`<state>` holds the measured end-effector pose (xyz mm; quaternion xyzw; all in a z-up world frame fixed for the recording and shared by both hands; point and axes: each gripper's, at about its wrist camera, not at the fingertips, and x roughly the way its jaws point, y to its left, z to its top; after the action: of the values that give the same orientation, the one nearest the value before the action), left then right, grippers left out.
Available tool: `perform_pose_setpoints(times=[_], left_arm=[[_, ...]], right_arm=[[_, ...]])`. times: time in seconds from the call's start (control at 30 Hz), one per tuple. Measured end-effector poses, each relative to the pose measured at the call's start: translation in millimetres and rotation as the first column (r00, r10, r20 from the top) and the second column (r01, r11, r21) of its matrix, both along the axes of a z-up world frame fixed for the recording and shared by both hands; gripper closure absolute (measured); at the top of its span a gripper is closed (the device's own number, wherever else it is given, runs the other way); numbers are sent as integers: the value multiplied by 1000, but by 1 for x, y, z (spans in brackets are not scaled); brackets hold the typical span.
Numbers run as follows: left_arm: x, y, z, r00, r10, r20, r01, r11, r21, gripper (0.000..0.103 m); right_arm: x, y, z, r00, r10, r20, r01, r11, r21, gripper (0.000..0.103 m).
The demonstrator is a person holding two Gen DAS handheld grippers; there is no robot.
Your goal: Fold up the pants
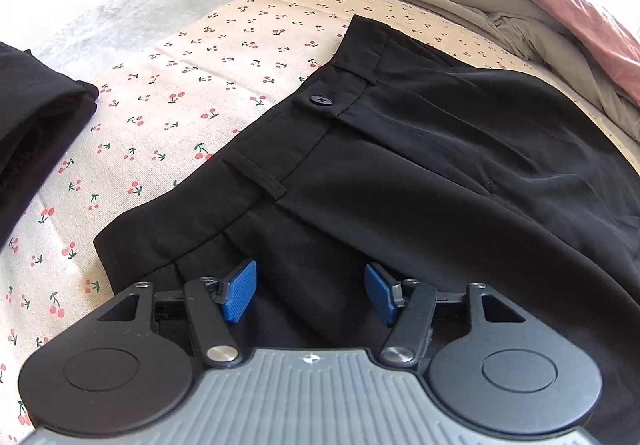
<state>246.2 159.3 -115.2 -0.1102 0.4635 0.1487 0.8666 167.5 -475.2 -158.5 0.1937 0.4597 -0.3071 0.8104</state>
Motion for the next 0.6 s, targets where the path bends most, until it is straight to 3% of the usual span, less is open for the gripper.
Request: perform_pose_setpoints(times=[0.1,0.17,0.3,0.5,0.6], left_arm=[[2,-3,-2,1000,-8,-3,8,1000,28,36],[3,-4,-2,1000,-8,-3,8,999,36,35],[4,-7,-1,1000,1,-2,-1,999,45,34],[-4,-26,17,996,-37,76,29,995,95,34],[-10,-41,30,985,-91,143,69,986,154,34]], right_arm=[[-26,-34,0,994,-110,-2,110,994,-11,0],[-34,-43,1,993,-121,10,121,993,-10,0],[-42,-42,16,983,-164,-87,142,966,-214,1],[-50,-25,48,997,-39,64,44,996,-74,1],[-42,2,54,996,61,69,-58,998,-38,0]])
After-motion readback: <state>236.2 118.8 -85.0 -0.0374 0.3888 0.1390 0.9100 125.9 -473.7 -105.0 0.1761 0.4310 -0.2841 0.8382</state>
